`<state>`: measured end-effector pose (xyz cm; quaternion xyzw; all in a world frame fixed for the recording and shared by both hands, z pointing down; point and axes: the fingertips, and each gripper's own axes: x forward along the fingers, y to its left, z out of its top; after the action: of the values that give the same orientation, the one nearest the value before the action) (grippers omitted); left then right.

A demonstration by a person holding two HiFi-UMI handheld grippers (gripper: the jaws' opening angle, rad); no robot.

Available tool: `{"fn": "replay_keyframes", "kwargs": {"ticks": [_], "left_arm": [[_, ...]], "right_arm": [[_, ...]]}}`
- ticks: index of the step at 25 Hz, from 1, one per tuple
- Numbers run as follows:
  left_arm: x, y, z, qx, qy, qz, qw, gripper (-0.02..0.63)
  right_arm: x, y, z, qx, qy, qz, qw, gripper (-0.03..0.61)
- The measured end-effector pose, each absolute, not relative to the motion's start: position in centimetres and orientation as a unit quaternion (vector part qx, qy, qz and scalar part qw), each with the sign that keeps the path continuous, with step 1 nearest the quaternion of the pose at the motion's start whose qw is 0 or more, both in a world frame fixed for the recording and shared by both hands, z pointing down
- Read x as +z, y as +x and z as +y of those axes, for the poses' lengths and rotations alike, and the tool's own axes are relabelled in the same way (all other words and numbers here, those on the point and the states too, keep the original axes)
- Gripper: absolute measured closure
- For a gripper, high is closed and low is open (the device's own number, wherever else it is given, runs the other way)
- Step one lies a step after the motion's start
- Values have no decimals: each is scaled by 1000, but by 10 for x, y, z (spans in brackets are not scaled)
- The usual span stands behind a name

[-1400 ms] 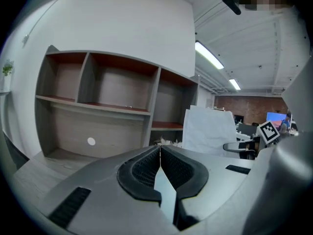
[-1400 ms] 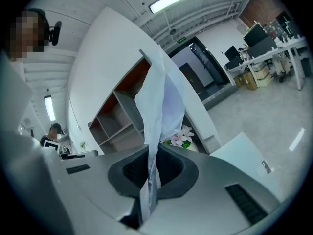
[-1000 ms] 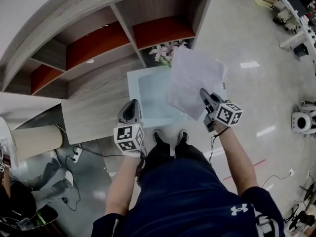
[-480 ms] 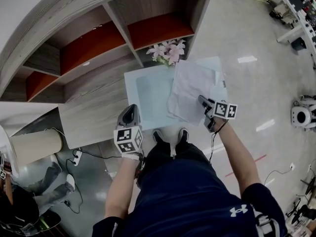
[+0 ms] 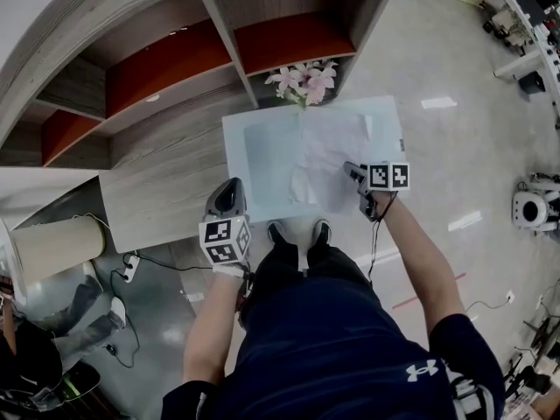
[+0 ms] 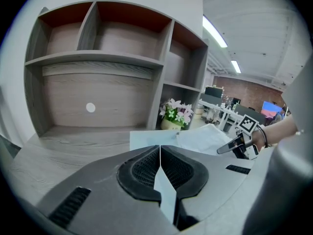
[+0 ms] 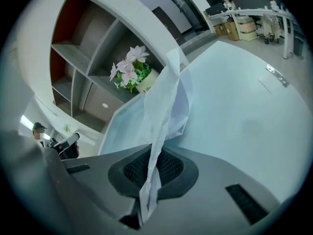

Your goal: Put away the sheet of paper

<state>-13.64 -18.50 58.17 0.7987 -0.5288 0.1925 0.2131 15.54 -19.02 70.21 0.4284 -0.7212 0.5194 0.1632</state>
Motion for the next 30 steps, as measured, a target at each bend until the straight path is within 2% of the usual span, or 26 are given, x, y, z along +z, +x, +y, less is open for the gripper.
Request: {"fn": "replay_keyframes", "kwargs": {"ticks": [12,30], "left_arm": [[593,-155,-181,192,786,-544,222,595],[596,-177,-184,186,779,-555,226,597]], "right_arm": [[707,119,-208,514,384,-736,217,563],[709,31,-222,561,295,-743,214,563]]}}
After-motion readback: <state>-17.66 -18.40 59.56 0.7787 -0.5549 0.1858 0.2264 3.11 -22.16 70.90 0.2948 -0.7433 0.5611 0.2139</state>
